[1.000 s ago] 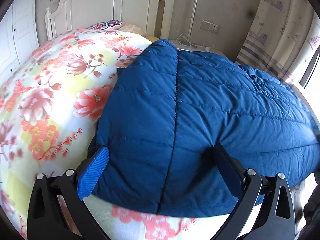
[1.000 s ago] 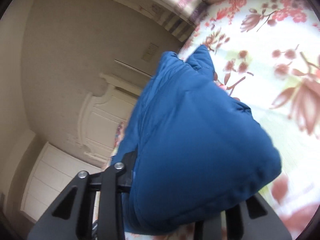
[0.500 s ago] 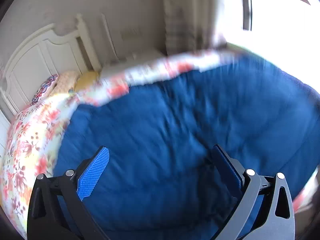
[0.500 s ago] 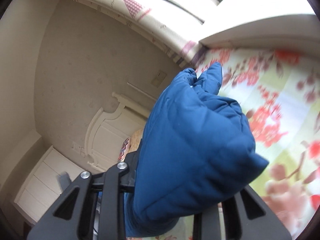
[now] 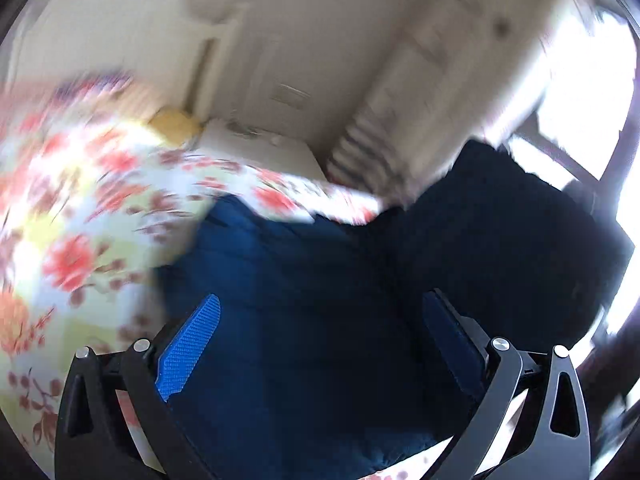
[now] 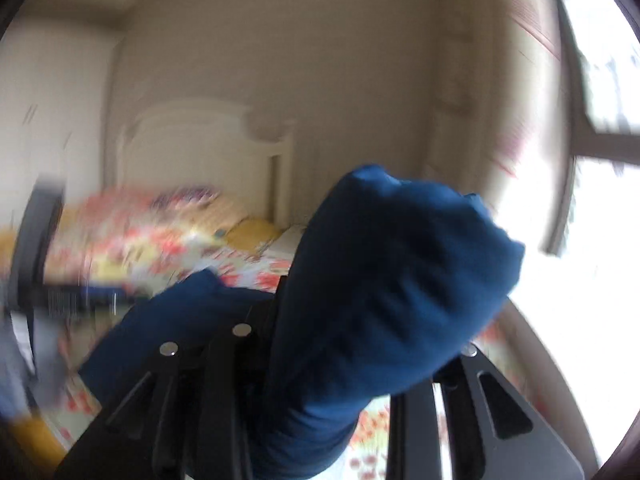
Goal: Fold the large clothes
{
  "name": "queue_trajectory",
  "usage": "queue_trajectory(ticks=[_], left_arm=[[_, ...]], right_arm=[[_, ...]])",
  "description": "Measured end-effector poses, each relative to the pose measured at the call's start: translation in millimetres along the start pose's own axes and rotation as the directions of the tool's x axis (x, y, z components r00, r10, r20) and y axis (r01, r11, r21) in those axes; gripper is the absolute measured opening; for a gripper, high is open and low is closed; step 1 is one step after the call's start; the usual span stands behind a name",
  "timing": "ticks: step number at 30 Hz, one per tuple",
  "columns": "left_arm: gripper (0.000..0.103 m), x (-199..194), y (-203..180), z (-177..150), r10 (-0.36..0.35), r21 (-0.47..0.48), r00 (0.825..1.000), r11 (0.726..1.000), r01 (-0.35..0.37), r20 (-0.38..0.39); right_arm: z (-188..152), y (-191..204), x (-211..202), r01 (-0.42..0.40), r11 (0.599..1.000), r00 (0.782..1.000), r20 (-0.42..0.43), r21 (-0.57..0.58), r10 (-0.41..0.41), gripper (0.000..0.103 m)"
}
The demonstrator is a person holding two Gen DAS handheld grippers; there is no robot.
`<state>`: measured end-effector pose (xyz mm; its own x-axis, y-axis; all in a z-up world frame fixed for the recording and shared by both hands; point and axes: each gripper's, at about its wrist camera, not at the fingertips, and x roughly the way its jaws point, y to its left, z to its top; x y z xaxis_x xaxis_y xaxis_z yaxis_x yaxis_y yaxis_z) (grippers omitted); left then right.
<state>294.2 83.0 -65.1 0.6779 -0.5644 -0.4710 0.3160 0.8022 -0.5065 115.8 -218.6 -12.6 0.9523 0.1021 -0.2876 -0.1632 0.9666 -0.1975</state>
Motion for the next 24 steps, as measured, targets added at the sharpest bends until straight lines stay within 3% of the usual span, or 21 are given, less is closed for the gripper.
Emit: queue_trajectory(ticks=[2,3,6,8,10,12,15,20,24], left_arm=[[0.098,-21,42,11,-0.075,-0.131,0.997,0.988,0.078,0.027],[0.098,-31,65,13,-0.124,-0.191,0.992,0.973,0.128,0.033],[0.098,-36,103,3,-0.191,-0.304,0.982,0.935,0.181,-0.003],[0.098,-33,115,-7,-0.221,-0.346,0.975,0.917,0.196,-0.034],[0.098,-23,116,-18,-0.262,-0.372,0.962,0.903,0.217,-0.074],[0.098,-10,111,-20,-0.339,-0.388,0.937,0.878,0.281,-0.09],[0.098,17,94,-7,-0.414,-0.371,0.902,0.862,0.347,-0.119],[0.098,72,67,13,-0.369,-0.292,0.892,0.911,0.291,-0.262],[0.098,107,47,34,-0.363,-0.259,0.855,0.924,0.28,-0.37]], right_arm=[[7,58,16,-0.05,0.977,0.998,-0.05,-0.206,0.041,0.031],[0,99,30,-0.096,0.934,0.993,-0.099,-0.345,0.065,0.032],[-38,170,61,-0.212,0.816,0.968,-0.228,-0.537,0.102,0.041],[-67,197,69,-0.201,0.764,0.974,-0.209,-0.613,0.088,0.042],[-71,197,68,-0.192,0.777,0.977,-0.195,-0.6,0.09,0.041],[-67,180,62,-0.215,0.821,0.973,-0.189,-0.529,0.132,0.038],[-65,177,51,-0.187,0.816,0.98,-0.155,-0.547,0.121,0.036],[-62,178,41,-0.169,0.833,0.984,-0.132,-0.527,0.116,0.035],[-77,196,36,-0.15,0.798,0.988,-0.115,-0.584,0.102,0.035]])
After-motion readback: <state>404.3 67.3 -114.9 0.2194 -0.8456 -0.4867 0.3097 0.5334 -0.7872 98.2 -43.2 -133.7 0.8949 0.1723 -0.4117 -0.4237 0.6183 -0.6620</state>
